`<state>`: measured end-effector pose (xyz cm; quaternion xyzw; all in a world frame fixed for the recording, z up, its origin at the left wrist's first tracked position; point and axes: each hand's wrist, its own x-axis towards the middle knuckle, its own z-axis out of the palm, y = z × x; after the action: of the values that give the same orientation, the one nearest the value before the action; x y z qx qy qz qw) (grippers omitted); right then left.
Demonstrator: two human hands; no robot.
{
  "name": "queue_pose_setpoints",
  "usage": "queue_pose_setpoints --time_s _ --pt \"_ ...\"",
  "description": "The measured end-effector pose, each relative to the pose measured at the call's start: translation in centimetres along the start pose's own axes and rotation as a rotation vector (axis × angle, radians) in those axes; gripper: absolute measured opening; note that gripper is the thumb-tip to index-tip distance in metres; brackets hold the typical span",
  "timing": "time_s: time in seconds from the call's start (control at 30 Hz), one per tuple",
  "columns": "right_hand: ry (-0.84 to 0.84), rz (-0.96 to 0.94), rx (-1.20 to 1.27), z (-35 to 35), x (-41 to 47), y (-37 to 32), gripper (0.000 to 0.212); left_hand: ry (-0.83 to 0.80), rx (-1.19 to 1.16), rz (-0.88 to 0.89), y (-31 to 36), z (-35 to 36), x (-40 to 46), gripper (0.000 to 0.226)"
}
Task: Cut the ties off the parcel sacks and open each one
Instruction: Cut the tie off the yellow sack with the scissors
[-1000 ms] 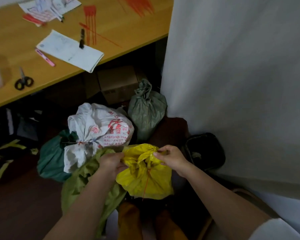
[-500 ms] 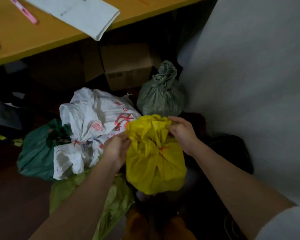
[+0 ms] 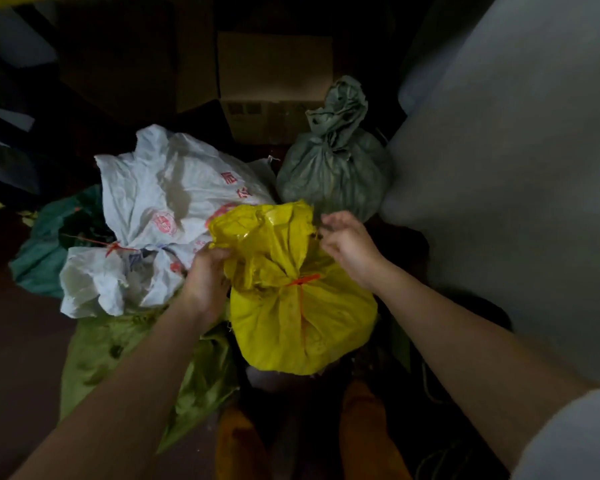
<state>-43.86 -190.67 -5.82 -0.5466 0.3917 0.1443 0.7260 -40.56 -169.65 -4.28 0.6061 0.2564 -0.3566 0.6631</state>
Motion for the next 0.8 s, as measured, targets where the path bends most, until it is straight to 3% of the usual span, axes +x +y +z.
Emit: queue_pose_setpoints --time_s 0.1,0.23,0.33,0.4,0.47,0.53,0.57,0.63,0.73,0.8 --pt "-0.087 -0.004 -0.303 -3.2 -0.7 1.6 0.035 0.048 -0.052 0.001 -1.1 1.8 0.6 0.023" --pt "-0.368 0.028 -0.618 -4.8 -0.6 2.3 0.052 0.201 -0.105 0.018 -1.7 3.1 1.5 0.067" --pt "-0.494 -0.03 -0.685 -3.1 0.2 2.7 0.066 0.169 -0.026 0.142 -2.0 3.6 1.2 0.086" --pt "-0.481 -0.009 -0.647 -1.5 1.1 3.0 0.07 0.25 0.306 0.341 -2.8 3.0 0.3 0.082" --pt "-0.404 0.04 -0.543 -0.5 2.0 3.2 0.071 0.37 0.849 0.628 -3.8 1.9 -0.6 0.066" --pt "-0.356 0.063 -0.456 -0.3 2.9 3.3 0.065 0.239 1.302 0.86 -4.8 1.0 -0.9 0.052" --pt "-0.344 0.075 -0.447 -0.4 3.4 3.4 0.063 0.101 1.457 0.853 -5.3 0.9 -0.9 0.052" --pt "-0.303 0.167 -0.461 -1.0 4.4 3.4 0.063 -0.059 1.644 0.643 -6.7 0.8 -0.5 0.058" --pt "-0.287 0.266 -0.526 -1.9 4.9 3.4 0.06 -0.016 1.638 0.339 -8.7 0.4 0.9 0.063" --pt "-0.287 0.24 -0.623 -2.6 4.4 3.2 0.062 -0.006 1.607 0.281 -9.0 0.4 1.2 0.065"
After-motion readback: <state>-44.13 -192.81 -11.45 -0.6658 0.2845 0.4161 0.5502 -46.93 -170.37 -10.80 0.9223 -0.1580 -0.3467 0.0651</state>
